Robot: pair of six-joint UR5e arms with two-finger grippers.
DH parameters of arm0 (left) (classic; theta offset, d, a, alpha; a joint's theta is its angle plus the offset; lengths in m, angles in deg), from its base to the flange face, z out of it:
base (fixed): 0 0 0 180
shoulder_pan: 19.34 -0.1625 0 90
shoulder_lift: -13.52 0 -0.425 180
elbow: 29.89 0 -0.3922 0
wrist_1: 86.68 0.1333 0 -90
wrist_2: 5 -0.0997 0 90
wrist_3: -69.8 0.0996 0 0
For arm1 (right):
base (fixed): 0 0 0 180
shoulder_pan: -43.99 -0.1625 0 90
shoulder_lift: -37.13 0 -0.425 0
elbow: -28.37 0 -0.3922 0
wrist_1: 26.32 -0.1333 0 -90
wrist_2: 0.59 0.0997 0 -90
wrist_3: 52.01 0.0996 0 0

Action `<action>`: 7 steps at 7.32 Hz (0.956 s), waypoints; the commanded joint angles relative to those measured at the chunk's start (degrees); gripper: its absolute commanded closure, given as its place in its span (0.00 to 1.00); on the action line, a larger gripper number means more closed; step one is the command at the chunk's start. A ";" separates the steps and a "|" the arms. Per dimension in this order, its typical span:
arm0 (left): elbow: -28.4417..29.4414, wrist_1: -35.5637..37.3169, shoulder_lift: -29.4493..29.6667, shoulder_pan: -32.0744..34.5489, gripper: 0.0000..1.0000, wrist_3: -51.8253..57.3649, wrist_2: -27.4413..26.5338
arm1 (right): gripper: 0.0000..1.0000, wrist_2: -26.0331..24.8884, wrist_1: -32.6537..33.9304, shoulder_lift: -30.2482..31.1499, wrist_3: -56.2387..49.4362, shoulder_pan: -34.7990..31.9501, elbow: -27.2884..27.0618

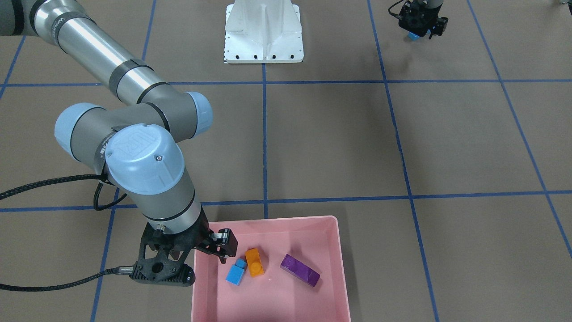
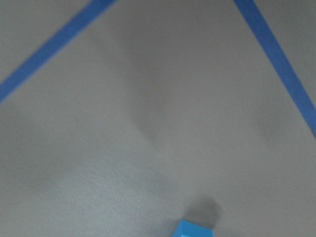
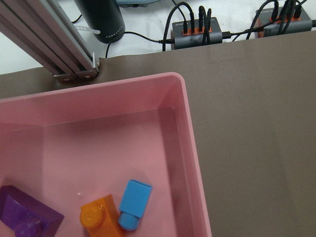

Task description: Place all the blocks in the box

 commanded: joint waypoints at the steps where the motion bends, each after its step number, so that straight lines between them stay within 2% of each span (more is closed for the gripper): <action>1: 0.80 -0.03 -0.01 -5.90 0.00 -1.35 -0.99 | 0.00 -0.05 -0.19 -0.01 0.00 0.26 0.00; 7: 5.64 -0.21 0.34 -6.79 0.01 1.55 -1.08 | 0.00 -0.22 -0.63 0.34 0.09 0.70 -0.09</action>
